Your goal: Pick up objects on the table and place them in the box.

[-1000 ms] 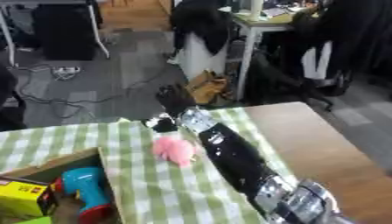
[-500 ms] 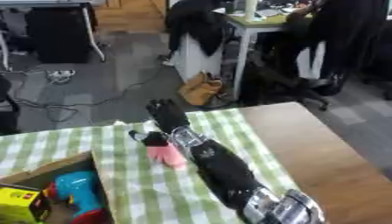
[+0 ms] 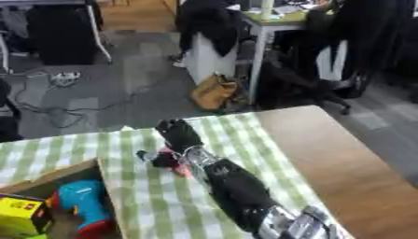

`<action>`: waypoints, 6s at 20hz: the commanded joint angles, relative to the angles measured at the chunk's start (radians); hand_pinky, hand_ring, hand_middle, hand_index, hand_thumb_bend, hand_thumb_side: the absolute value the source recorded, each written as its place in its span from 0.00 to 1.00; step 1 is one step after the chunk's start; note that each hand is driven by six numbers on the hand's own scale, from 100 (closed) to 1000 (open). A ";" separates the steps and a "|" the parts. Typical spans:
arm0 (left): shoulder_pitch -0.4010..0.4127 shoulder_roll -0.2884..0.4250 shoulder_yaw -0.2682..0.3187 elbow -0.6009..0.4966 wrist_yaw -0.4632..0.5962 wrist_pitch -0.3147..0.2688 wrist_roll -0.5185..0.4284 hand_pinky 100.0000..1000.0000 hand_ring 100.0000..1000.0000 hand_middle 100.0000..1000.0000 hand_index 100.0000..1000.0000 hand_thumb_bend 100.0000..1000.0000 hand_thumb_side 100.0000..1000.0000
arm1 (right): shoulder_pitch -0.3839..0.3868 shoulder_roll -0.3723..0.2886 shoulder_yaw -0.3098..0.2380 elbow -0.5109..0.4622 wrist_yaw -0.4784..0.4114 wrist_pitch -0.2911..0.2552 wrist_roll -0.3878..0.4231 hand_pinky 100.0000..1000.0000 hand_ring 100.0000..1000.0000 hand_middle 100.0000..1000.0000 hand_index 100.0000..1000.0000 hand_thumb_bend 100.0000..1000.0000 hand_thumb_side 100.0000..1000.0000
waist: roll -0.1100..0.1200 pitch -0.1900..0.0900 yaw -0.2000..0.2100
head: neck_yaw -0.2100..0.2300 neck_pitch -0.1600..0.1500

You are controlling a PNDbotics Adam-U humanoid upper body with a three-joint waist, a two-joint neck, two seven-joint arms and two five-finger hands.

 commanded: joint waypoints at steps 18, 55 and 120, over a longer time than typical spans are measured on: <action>-0.003 0.010 0.009 -0.013 -0.006 0.004 0.002 0.89 0.90 0.93 0.93 0.03 1.00 | 0.006 -0.035 -0.018 -0.004 0.160 0.004 0.104 0.90 0.87 0.86 0.93 0.57 1.00 | 0.021 0.004 -0.012 | -0.008 -0.007; -0.012 0.010 0.016 -0.013 -0.014 0.000 0.011 0.89 0.91 0.92 0.93 0.03 1.00 | 0.029 -0.062 -0.028 0.007 0.138 -0.025 0.126 0.61 0.54 0.61 0.75 0.27 0.91 | 0.019 0.011 -0.015 | -0.031 -0.027; -0.020 0.022 0.026 -0.013 -0.032 0.002 0.033 0.88 0.90 0.92 0.92 0.02 1.00 | -0.013 -0.196 -0.033 -0.075 -0.052 -0.150 0.472 0.00 0.00 0.01 0.38 0.00 0.81 | -0.016 0.010 -0.022 | 0.138 0.008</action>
